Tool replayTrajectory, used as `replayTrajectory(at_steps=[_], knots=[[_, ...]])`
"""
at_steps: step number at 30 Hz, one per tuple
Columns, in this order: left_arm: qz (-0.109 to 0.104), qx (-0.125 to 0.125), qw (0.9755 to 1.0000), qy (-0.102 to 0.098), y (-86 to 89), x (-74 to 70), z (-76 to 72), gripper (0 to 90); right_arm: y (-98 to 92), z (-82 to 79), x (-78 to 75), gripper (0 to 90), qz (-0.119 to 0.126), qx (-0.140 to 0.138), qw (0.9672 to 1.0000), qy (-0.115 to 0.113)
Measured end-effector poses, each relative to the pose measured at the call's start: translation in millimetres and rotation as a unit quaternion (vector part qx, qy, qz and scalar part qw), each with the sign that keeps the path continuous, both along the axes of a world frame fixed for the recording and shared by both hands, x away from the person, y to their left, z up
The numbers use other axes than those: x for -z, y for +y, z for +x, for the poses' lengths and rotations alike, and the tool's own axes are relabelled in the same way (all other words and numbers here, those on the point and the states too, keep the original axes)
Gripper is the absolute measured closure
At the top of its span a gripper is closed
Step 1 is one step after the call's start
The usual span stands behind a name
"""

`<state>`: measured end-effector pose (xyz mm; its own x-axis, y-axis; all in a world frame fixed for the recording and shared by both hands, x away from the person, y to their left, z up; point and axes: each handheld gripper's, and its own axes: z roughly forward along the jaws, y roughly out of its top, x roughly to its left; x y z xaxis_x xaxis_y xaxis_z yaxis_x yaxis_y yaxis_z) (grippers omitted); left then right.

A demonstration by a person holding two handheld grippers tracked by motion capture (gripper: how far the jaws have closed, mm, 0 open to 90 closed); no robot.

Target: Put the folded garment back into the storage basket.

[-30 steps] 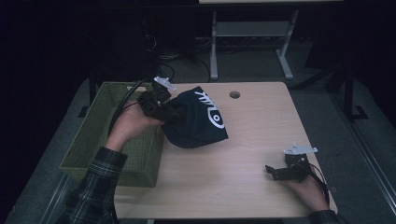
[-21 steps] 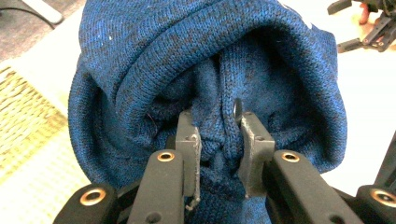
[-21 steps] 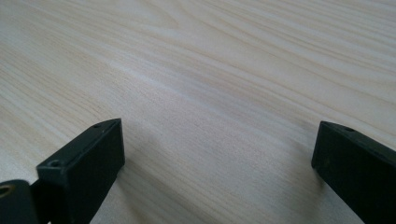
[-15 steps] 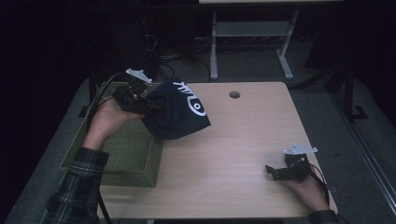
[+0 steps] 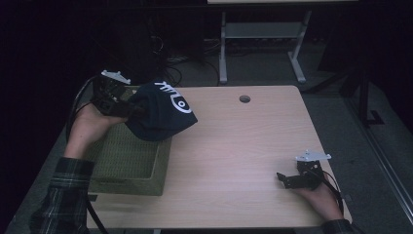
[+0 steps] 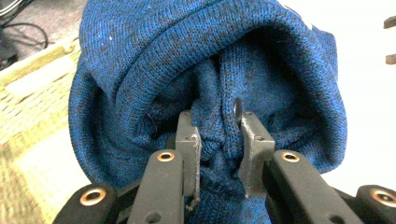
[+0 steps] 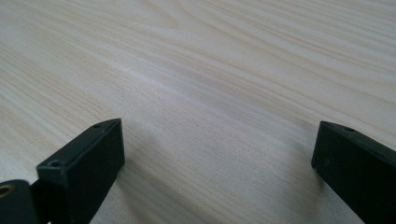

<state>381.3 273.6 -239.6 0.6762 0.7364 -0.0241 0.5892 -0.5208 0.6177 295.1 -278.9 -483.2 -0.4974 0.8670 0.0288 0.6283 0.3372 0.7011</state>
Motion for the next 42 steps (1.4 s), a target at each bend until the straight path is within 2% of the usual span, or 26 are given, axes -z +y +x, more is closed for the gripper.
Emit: replayTrajectory(at_steps=[11, 18, 27, 33, 42], knots=[[0.002, -0.05, 0.9987, 0.0, 38.2, 6.3, -3.5, 72.3, 0.0, 0.0, 0.0, 2.2, 0.0, 0.0, 1.0, 0.0], [0.001, -0.086, 0.9963, 0.001, 59.1, 15.5, -6.3, 72.3, 0.0, 0.0, 0.0, 2.2, 0.0, 0.0, 1.0, 0.0], [0.0, -0.119, 0.9927, 0.015, 83.8, 34.5, -8.3, 72.4, 0.0, 0.0, 0.0, 2.2, 0.0, 0.0, 1.0, 0.0], [0.007, -0.139, 0.99, 0.021, 93.9, 47.6, -9.4, 72.3, 0.0, 0.0, 0.0, 2.2, 0.0, 0.0, 1.0, 0.0], [0.001, -0.143, 0.9886, 0.046, 95.6, 76.8, -7.1, 72.4, -0.2, 0.1, 0.0, 2.2, -0.001, 0.0, 1.0, -0.001]])
